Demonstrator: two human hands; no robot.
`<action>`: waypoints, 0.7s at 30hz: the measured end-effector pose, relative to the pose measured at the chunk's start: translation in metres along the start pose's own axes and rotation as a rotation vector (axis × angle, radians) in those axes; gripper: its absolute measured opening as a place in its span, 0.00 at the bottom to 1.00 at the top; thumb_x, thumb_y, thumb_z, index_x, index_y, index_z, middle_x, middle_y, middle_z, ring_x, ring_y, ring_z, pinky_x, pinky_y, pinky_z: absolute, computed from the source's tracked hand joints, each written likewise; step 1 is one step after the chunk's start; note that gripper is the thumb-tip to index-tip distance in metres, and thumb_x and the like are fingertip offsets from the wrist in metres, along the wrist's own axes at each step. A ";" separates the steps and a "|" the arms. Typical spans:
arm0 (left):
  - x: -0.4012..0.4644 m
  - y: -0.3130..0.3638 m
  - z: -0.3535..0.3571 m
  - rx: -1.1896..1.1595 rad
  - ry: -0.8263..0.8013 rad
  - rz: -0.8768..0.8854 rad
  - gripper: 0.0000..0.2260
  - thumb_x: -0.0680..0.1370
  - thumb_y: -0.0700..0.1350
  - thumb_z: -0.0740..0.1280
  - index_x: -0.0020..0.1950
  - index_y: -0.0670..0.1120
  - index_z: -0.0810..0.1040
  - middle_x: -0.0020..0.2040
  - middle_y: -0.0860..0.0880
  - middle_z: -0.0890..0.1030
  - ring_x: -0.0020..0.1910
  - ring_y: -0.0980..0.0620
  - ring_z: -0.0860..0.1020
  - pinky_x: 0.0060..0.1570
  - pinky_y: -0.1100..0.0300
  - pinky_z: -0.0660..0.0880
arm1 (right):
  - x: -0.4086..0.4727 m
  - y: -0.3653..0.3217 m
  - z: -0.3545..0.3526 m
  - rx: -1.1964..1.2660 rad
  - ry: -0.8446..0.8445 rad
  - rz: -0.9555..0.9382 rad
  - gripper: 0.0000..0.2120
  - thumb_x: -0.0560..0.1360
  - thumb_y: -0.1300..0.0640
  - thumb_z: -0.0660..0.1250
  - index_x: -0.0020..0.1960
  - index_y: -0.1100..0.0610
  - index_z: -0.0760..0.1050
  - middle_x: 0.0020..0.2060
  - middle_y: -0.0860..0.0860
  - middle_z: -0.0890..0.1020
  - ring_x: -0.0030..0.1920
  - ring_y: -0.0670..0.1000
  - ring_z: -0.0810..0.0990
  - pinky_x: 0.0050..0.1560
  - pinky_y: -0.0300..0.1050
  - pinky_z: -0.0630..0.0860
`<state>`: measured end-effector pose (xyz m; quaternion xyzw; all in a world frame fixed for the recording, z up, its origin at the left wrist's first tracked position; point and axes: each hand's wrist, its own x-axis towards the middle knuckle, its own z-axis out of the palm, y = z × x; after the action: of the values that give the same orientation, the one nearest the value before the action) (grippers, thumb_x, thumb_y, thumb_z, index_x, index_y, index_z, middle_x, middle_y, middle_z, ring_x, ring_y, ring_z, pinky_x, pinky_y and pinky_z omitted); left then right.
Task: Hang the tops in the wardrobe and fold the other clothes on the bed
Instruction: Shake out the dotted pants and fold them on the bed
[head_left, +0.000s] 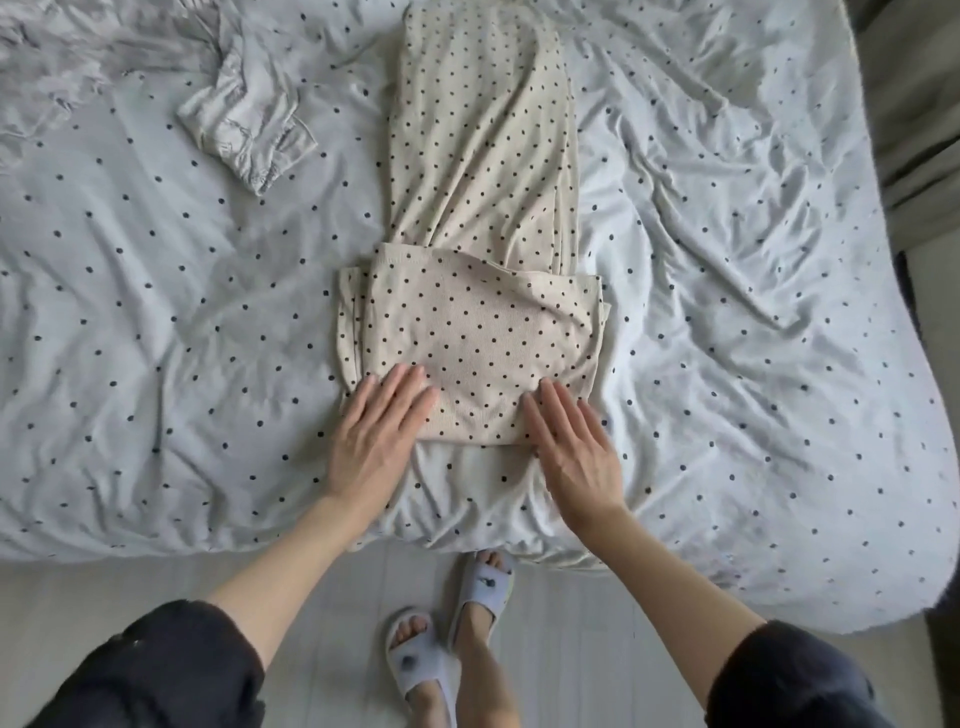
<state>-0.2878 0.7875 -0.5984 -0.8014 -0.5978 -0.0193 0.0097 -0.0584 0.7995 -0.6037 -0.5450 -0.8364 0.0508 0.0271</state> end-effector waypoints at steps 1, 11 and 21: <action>0.000 0.000 -0.004 -0.050 0.038 -0.014 0.29 0.61 0.25 0.73 0.61 0.38 0.78 0.63 0.40 0.76 0.62 0.40 0.75 0.60 0.40 0.72 | 0.000 0.001 -0.002 0.021 0.009 0.020 0.30 0.63 0.72 0.74 0.64 0.64 0.74 0.63 0.61 0.76 0.63 0.61 0.75 0.57 0.59 0.76; 0.031 -0.034 -0.106 -0.489 -0.281 -0.265 0.15 0.76 0.33 0.62 0.57 0.45 0.81 0.50 0.45 0.84 0.40 0.48 0.80 0.42 0.61 0.72 | 0.017 0.019 -0.097 0.338 -0.195 0.138 0.09 0.79 0.60 0.59 0.53 0.57 0.78 0.45 0.53 0.83 0.44 0.59 0.81 0.41 0.48 0.74; 0.162 -0.083 -0.198 -0.564 -0.387 -0.242 0.05 0.76 0.44 0.69 0.50 0.51 0.82 0.38 0.59 0.79 0.33 0.55 0.77 0.31 0.67 0.68 | 0.135 0.065 -0.211 0.558 -0.269 0.174 0.08 0.77 0.59 0.65 0.45 0.63 0.79 0.37 0.53 0.79 0.39 0.52 0.74 0.39 0.42 0.66</action>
<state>-0.3252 0.9592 -0.3946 -0.6846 -0.6503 -0.0323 -0.3277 -0.0323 0.9608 -0.4029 -0.5746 -0.7365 0.3518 0.0604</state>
